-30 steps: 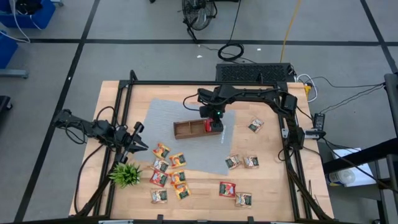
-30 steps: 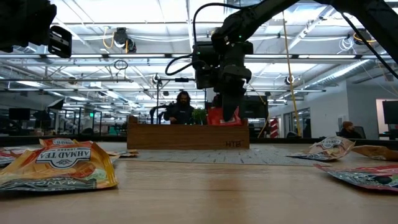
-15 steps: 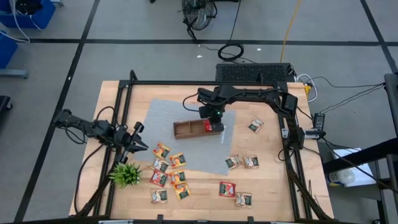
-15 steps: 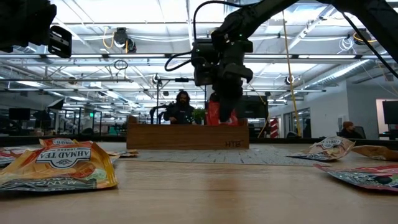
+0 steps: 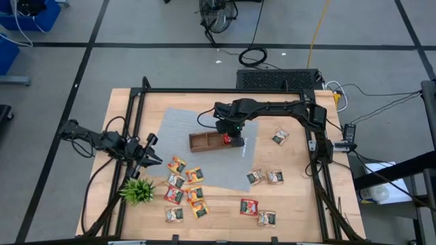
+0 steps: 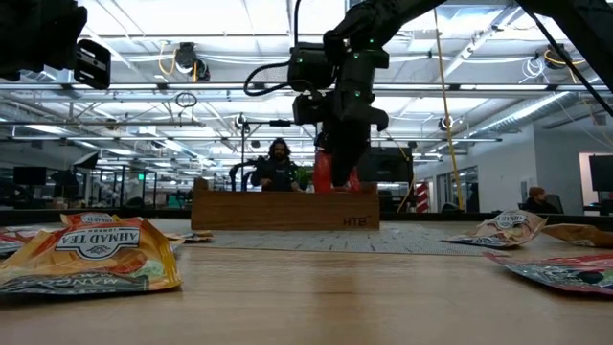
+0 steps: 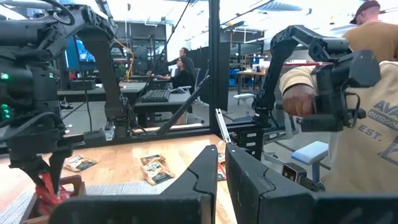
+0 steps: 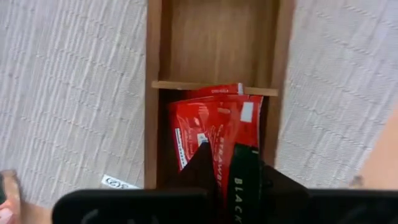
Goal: Pick & Place Tea
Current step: Put the red tea bag into the wooden organizer
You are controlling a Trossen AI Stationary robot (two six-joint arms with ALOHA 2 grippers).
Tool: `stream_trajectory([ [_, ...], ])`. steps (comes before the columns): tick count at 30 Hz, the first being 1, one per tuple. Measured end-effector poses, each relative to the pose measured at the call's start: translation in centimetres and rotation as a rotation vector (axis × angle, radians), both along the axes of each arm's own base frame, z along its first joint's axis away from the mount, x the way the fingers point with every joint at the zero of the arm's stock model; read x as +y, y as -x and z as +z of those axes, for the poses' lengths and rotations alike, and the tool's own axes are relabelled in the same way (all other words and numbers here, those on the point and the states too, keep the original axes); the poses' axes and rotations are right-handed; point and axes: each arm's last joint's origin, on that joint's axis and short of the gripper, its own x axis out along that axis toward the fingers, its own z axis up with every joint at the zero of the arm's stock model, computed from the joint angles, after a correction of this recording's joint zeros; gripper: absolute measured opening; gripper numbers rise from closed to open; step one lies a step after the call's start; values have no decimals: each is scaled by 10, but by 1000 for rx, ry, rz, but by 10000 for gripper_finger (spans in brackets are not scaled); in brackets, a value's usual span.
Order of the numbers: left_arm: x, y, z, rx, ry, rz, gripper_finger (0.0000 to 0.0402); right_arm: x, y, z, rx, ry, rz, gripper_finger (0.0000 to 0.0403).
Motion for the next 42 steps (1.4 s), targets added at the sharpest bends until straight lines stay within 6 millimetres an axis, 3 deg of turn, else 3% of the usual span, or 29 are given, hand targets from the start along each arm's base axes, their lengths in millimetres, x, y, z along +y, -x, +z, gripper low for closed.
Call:
stream_trajectory([
  [6,0,0,0,-1,0,0,35,2,2,11,-23,69,-22,9],
  [24,0,0,0,0,0,0,35,1,-3,14,-64,160,-26,9],
  [35,0,0,0,0,0,0,35,1,-2,-13,-122,178,-13,9],
  [42,0,0,0,0,0,0,35,1,-3,-14,-142,187,-18,22],
])
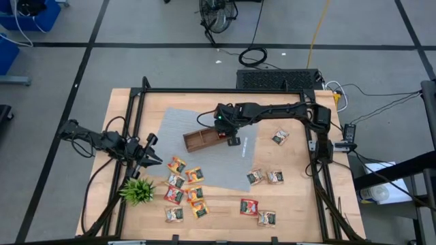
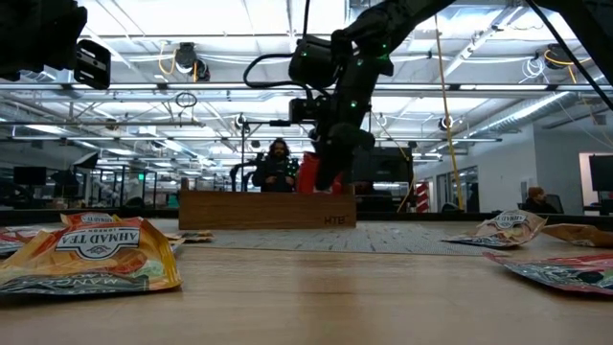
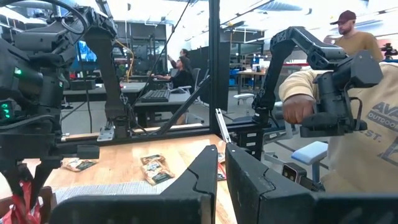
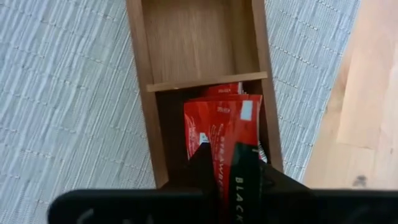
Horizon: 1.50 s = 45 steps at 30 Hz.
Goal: Pick & Place Tea
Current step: Put the red tea bag into the wooden organizer
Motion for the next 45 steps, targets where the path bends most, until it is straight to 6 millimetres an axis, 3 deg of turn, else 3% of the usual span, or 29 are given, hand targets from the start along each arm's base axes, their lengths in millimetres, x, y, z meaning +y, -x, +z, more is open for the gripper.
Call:
stream_trajectory([
  [10,0,0,0,0,0,0,35,-1,-2,-2,-14,4,1,67],
  [28,0,0,0,0,0,0,35,-1,-7,1,-53,65,-10,207],
  [34,0,0,0,0,0,0,35,3,-6,12,-89,73,-3,226],
  [45,0,0,0,0,0,0,35,11,2,50,-209,93,-73,225],
])
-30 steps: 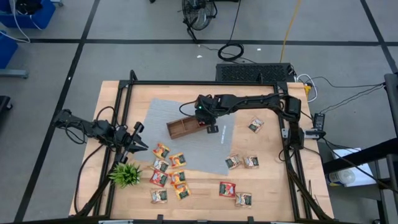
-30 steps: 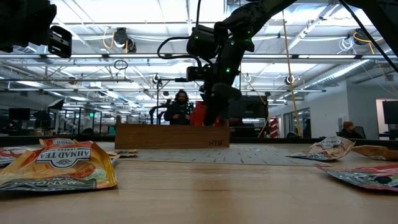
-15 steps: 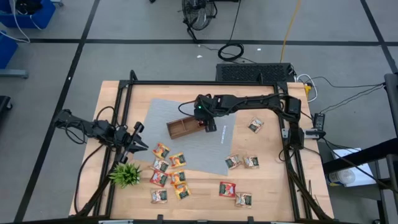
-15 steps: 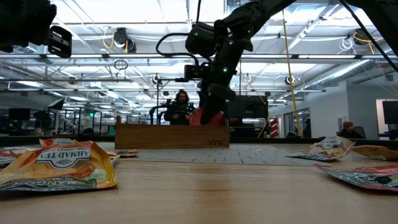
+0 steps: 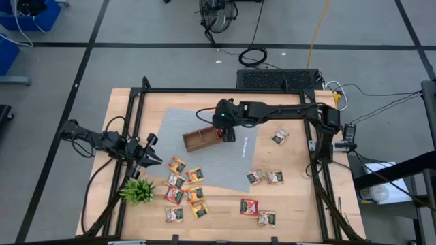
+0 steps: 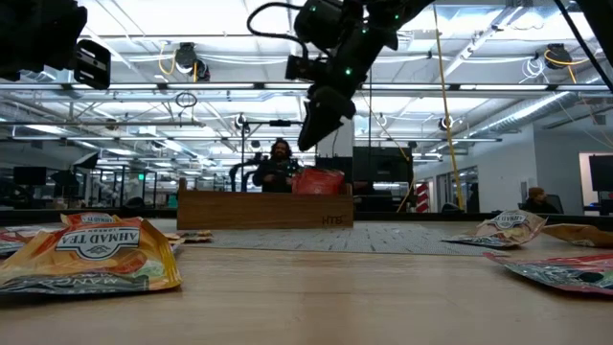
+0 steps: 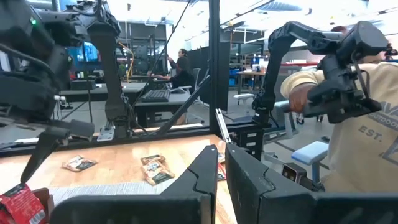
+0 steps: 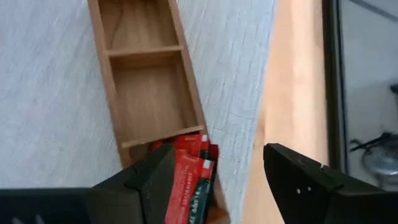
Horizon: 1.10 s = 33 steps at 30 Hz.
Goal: Pick & Place Tea
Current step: Put the red tea bag into the wooden organizer
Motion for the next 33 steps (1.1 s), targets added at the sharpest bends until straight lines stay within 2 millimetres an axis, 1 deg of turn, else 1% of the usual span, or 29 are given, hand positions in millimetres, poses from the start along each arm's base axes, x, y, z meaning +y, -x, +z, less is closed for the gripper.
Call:
stream_trajectory([
  [2,0,0,0,0,0,0,35,-2,3,-3,27,-43,-8,216],
  [4,0,0,0,0,0,0,35,-3,6,-6,62,-62,-11,197],
  [6,0,0,0,0,0,0,35,-5,8,-6,82,-50,-30,167],
  [12,0,0,0,0,0,0,35,-11,16,-8,139,-69,-103,55],
  [16,0,0,0,0,0,0,35,-12,16,-10,121,-85,-107,12],
  [19,0,0,0,0,0,0,35,-10,13,-17,81,-92,-69,2],
  [25,0,0,0,0,0,0,35,-10,15,-33,66,-67,-27,4],
  [27,0,0,0,1,0,0,35,-10,15,-33,57,-56,-18,1],
  [31,0,0,0,0,0,0,35,-8,12,-24,-6,-45,-19,2],
  [33,0,0,0,0,0,0,35,-8,14,-22,-3,-40,-13,1],
])
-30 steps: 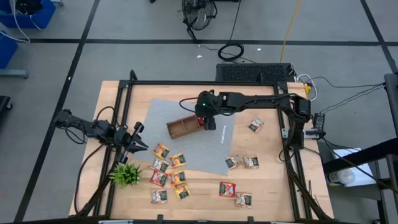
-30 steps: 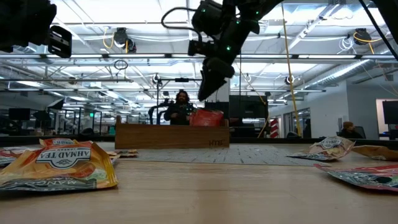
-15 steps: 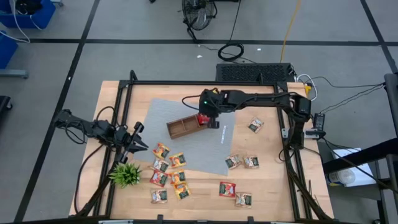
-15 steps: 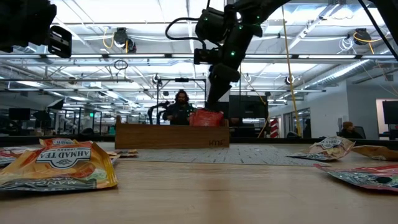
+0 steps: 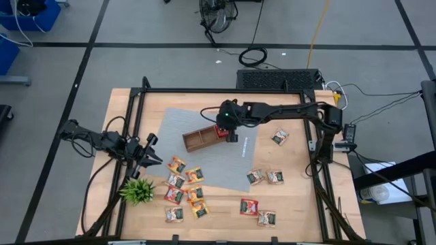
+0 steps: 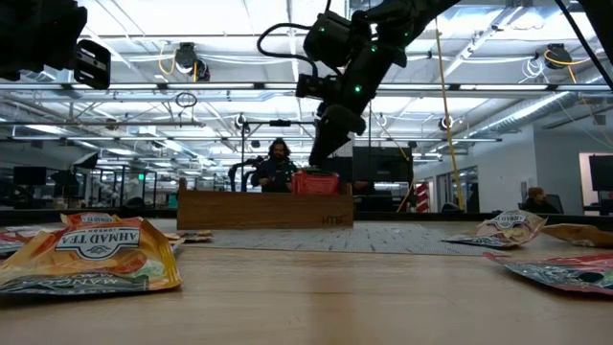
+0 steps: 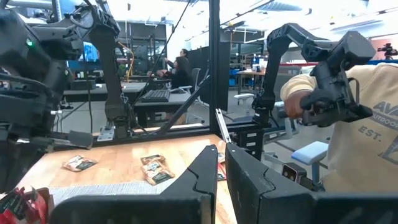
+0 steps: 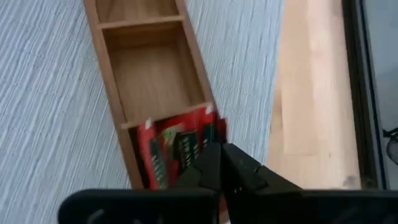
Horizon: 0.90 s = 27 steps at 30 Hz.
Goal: Pick & Place Tea
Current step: Put the red tea bag into the wooden organizer
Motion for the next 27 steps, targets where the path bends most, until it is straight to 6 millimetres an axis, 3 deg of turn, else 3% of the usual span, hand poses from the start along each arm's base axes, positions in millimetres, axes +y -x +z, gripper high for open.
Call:
stream_trajectory([
  [6,0,0,0,0,0,0,35,8,7,24,-50,62,-36,2],
  [10,0,0,0,0,0,0,35,21,13,31,-57,-96,43,1],
  [13,0,0,0,0,0,0,35,25,15,23,-29,-208,77,1],
  [19,0,0,0,0,0,0,35,26,13,-6,-19,-208,79,0],
  [27,0,0,0,-1,0,1,35,21,9,-19,-36,-186,87,0],
])
